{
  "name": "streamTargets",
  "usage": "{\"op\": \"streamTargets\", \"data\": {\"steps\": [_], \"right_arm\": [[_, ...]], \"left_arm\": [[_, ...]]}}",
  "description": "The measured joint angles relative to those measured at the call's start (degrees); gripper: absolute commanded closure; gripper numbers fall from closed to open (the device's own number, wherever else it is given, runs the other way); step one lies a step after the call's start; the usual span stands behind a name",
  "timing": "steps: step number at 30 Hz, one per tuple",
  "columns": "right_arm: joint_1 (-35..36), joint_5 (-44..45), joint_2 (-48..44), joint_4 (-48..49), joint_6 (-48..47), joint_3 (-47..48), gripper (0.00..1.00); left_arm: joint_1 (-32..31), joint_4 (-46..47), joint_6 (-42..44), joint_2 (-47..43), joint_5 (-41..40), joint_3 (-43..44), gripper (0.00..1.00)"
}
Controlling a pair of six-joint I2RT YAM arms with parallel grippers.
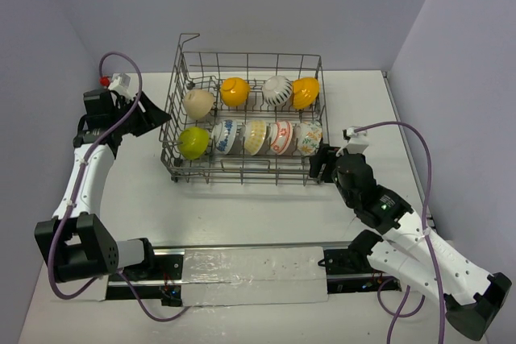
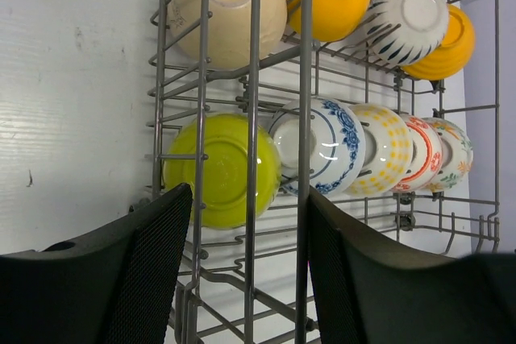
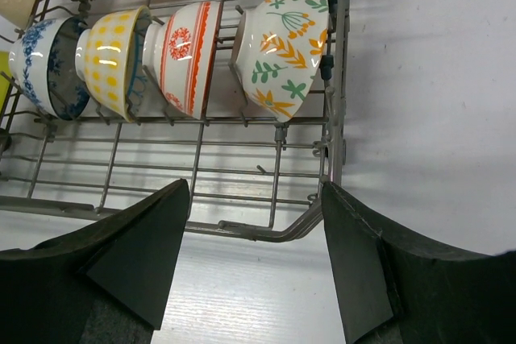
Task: Load the bowls into the dish rack
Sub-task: Move the dish rack to the center of the board, then reset both arms
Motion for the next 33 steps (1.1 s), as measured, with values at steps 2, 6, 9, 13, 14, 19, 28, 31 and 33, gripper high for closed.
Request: {"op": "streamTargets", "data": {"steps": [2, 6, 9, 13, 14, 19, 28, 31, 33], "right_arm": [[0.0, -0.09, 0.04, 0.0, -0.13, 0.0, 0.26], [0.0, -0.11, 0.07, 0.0, -0.15, 0.0, 0.26], [0.0, -0.13, 0.24, 0.0, -0.17, 0.0, 0.26], [-0.15, -0.11, 0.68, -0.02, -0.17, 0.0, 0.26], [-0.2, -0.11, 0.72, -0.02, -0.17, 0.0, 0.26], [-0.22, -0.11, 0.61, -0.02, -0.15, 0.0, 0.25], [-0.26, -0.11, 0.61, -0.5, -0.37, 0.15, 0.25], [-0.26, -0.15, 0.59, -0.96, -0.37, 0.46, 0.25], [-0.26, -0.48, 0.7, -1.7, -0.42, 0.98, 0.25]], "left_arm": [[-0.2, -1.2, 0.0, -0.04, -1.05, 0.66, 0.39], [-0.5, -2.56, 0.0, -0.24, -2.58, 1.36, 0.39], [-0.55, -3.15, 0.0, -0.98, -3.45, 1.36, 0.39], [-0.37, -4.57, -0.02, -1.6, -3.82, 2.47, 0.4], [-0.17, -4.63, -0.04, -1.6, -3.78, 2.91, 0.4], [-0.11, -5.14, -0.04, -1.75, -4.31, 5.35, 0.41], [-9.44, -7.04, 0.7, -6.32, -13.05, 11.08, 0.41], [-15.04, -6.97, 1.51, -8.09, -18.12, 11.67, 0.41], [-19.02, -6.97, 1.9, -9.53, -22.05, 11.61, 0.41]]}}
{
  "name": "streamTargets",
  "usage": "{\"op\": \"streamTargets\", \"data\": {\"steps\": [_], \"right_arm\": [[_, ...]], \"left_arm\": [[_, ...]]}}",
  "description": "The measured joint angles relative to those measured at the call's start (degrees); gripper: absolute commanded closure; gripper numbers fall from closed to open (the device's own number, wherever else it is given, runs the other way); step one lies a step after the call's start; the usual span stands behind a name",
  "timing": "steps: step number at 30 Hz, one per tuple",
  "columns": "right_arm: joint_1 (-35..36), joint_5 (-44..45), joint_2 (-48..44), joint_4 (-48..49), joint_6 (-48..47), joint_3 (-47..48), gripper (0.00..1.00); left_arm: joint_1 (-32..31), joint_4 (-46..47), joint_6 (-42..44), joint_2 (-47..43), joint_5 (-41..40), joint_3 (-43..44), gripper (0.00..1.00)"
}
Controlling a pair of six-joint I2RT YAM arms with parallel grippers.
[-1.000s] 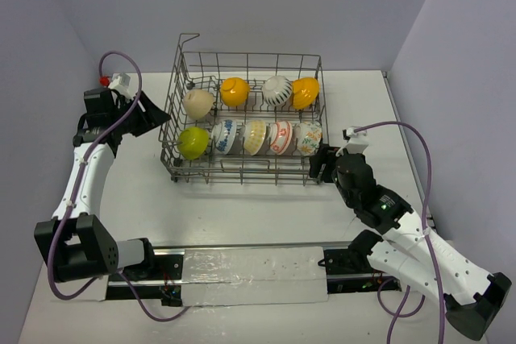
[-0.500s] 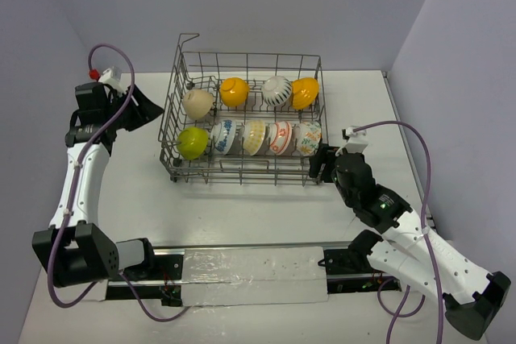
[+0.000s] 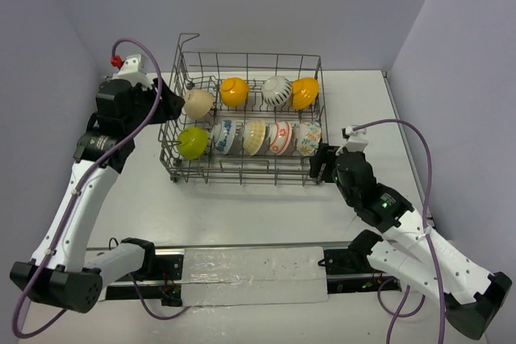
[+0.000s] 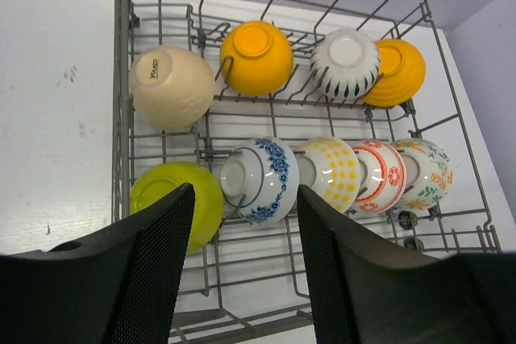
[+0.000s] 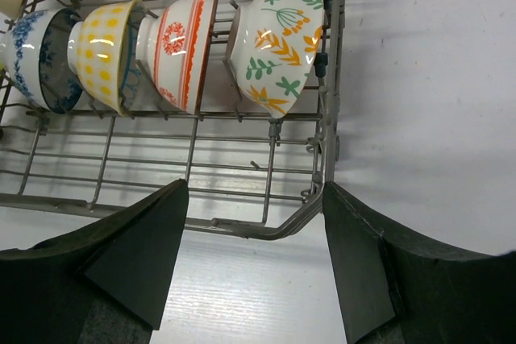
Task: Load the bowls into the dish rack
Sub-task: Reset both arms
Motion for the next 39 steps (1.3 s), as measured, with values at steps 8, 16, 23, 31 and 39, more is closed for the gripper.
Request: {"op": "streamTargets", "data": {"steps": [8, 16, 23, 31, 39], "right_arm": [[-0.09, -2.64, 5.6, -5.29, -1.84, 8.5, 0.23], [-0.11, -3.8, 11.37, -10.95, -4.61, 17.29, 0.21], [-1.33, -6.54, 15.56, -10.47, -5.97, 18.73, 0.2], [-2.62, -9.55, 17.05, -6.62, -6.16, 18.51, 0.19], [-2.69, -9.62, 15.87, -5.57, -5.9, 17.4, 0.18]], "left_arm": [[-8.04, 1.73, 1.62, -9.38, -14.6, -6.62, 0.41], [-11.56, 4.24, 4.39, -9.07, -18.8, -15.76, 0.41], [-18.91, 4.17, 5.38, -8.28, -23.76, -17.75, 0.35], [-23.85, 4.94, 5.4, -8.96, -28.5, -18.49, 0.32], [-23.85, 5.64, 5.88, -10.84, -28.65, -19.32, 0.3]]}}
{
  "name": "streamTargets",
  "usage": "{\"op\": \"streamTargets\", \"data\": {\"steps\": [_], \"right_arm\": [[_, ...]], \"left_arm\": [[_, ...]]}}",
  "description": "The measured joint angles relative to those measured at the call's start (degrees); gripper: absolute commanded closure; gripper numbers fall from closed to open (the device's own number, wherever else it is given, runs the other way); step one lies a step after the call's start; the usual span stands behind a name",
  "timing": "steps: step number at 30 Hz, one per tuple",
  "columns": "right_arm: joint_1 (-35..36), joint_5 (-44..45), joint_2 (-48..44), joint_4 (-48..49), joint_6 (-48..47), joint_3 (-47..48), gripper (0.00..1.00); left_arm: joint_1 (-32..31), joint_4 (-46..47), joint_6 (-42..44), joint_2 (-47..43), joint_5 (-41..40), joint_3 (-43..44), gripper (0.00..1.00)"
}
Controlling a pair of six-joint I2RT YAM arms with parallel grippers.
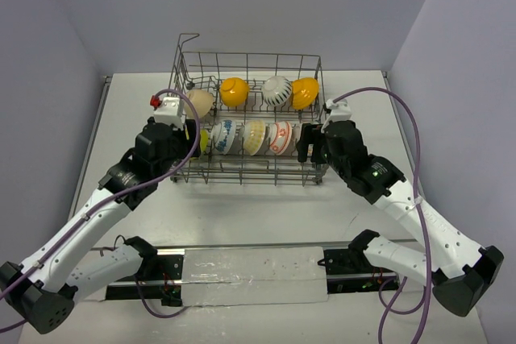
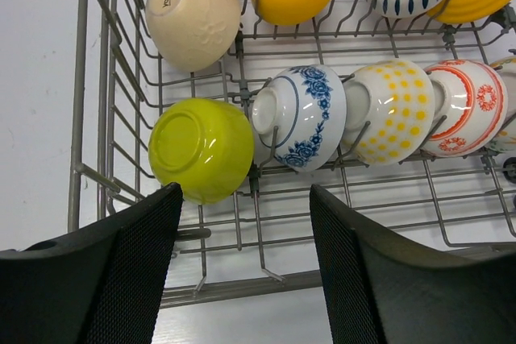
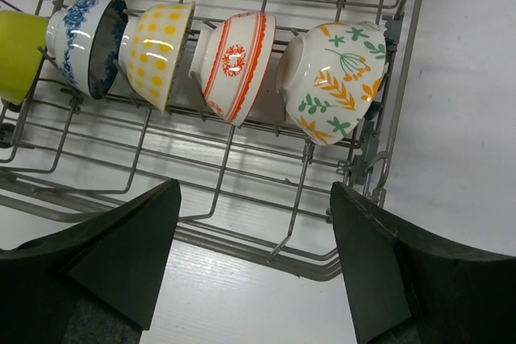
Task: Load the bowls into the dish rack
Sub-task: Reset both arms
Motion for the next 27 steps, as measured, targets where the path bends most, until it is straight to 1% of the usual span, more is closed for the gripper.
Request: {"op": "streamTargets", "data": {"steps": [4, 7, 8, 10, 13, 16, 19, 22, 24, 26, 27], "right_arm": [[-0.02, 0.11, -0.46, 0.26, 0.04, -0.39, 0.18], [-0.02, 0.42, -0.44, 0.33, 0.11, -0.39, 0.17], [-0.02, 0.48, -0.39, 0.35, 0.13, -0.39, 0.17], [-0.04, 0.63, -0.15, 0.37, 0.15, -0.39, 0.17], [-0.04, 0.61, 0.61, 0.39, 0.11, -0.39, 0.17], [-0.04, 0.61, 1.68, 0.39, 0.09, -0.39, 0.17], [-0.07, 0.61, 2.12, 0.39, 0.11, -0.39, 0.17], [-0.2, 0.63, 2.12, 0.42, 0.13, -0.39, 0.17], [-0.26, 0.66, 2.12, 0.42, 0.15, -0.39, 0.17], [-0.26, 0.68, 2.08, 0.42, 0.13, -0.39, 0.17], [-0.26, 0.7, 2.05, 0.42, 0.13, -0.39, 0.17]], "left_arm": [[0.0, 1.31, 1.16, -1.62, 2.08, -0.85, 0.3], [0.0, 2.36, 1.66, -4.72, 3.28, -2.21, 0.31], [0.0, 2.51, 1.86, -5.44, 3.37, -2.25, 0.34], [0.0, 3.19, 2.25, -6.01, 3.69, -2.25, 0.34], [0.0, 3.58, 2.75, -5.27, 4.96, -2.25, 0.33], [-0.04, 3.56, 3.3, -4.59, 6.67, -2.25, 0.28], [-0.81, 3.78, 4.26, -4.83, 8.76, -2.25, 0.27], [-4.11, 3.72, 5.29, -4.96, 7.19, -2.25, 0.27], [-7.17, 3.61, 5.84, -4.22, 5.57, -2.19, 0.21], [-10.32, 3.28, 6.43, -2.62, 3.56, -2.16, 0.18], [-11.69, 2.97, 6.75, -1.73, 2.21, -2.16, 0.18]]}}
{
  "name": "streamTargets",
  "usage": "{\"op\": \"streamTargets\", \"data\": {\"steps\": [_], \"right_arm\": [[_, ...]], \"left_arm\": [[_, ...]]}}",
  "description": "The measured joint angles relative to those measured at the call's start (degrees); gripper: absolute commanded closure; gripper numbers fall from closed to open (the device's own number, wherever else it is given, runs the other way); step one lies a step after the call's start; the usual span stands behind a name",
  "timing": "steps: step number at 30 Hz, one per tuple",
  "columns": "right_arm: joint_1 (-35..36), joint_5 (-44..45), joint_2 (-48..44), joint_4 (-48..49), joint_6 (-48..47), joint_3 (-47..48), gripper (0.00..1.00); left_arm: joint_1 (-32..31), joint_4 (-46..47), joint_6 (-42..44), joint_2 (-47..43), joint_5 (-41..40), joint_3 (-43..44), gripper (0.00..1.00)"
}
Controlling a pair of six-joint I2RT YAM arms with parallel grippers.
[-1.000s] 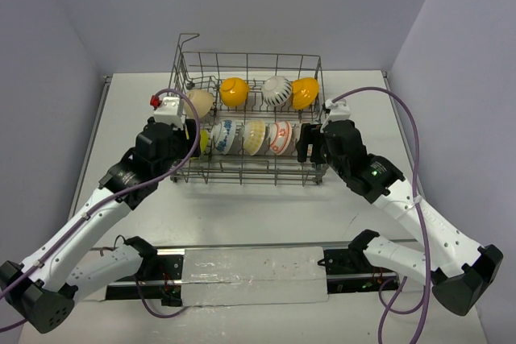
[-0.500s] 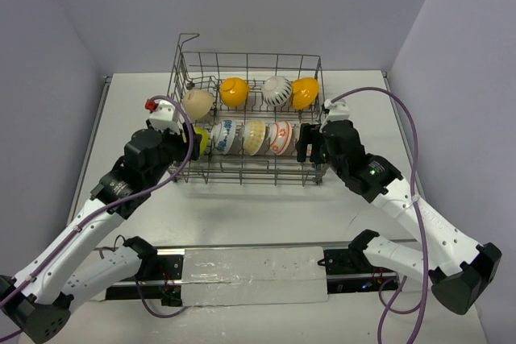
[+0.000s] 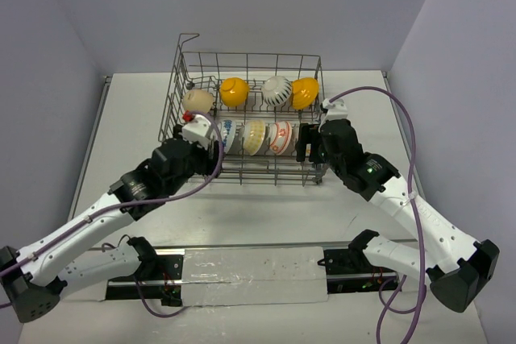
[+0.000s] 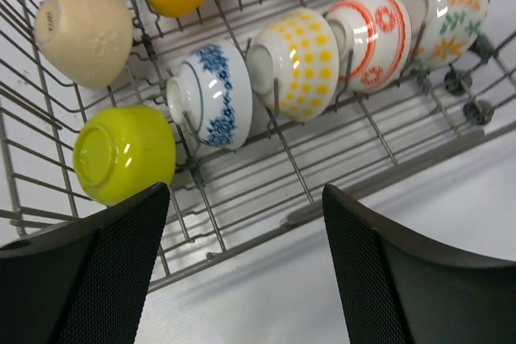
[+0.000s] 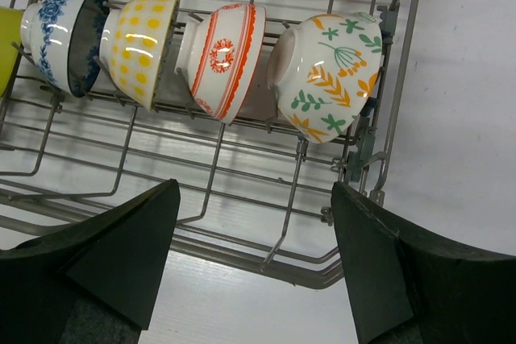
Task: Load the bowls into the dish rack
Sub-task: Reset both arms
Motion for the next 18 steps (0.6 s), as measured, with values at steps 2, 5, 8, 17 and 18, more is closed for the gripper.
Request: {"op": "streamTargets", "data": {"steps": [2, 5, 8, 17, 18], "right_arm": [[-0.02, 0.11, -0.02, 0.0, 0.0, 0.0, 0.17], [-0.04, 0.15, -0.04, 0.02, 0.0, -0.02, 0.17], [-0.04, 0.17, -0.02, 0.02, 0.0, -0.2, 0.17], [-0.07, 0.31, -0.22, 0.0, 0.04, -0.24, 0.17], [-0.07, 0.31, -0.33, 0.0, 0.04, -0.26, 0.17]], "left_arm": [[-3.08, -0.81, 0.48, 1.42, -2.69, 0.0, 0.15], [-9.11, -2.14, 0.74, 2.45, -7.67, 0.0, 0.11], [-15.19, -3.21, 0.66, 3.65, -11.28, 0.11, 0.08], [-24.06, -3.96, -4.13, -0.09, -11.8, 0.26, 0.07], [-24.87, -2.89, -4.76, -1.57, -11.8, 0.0, 0.07]]}}
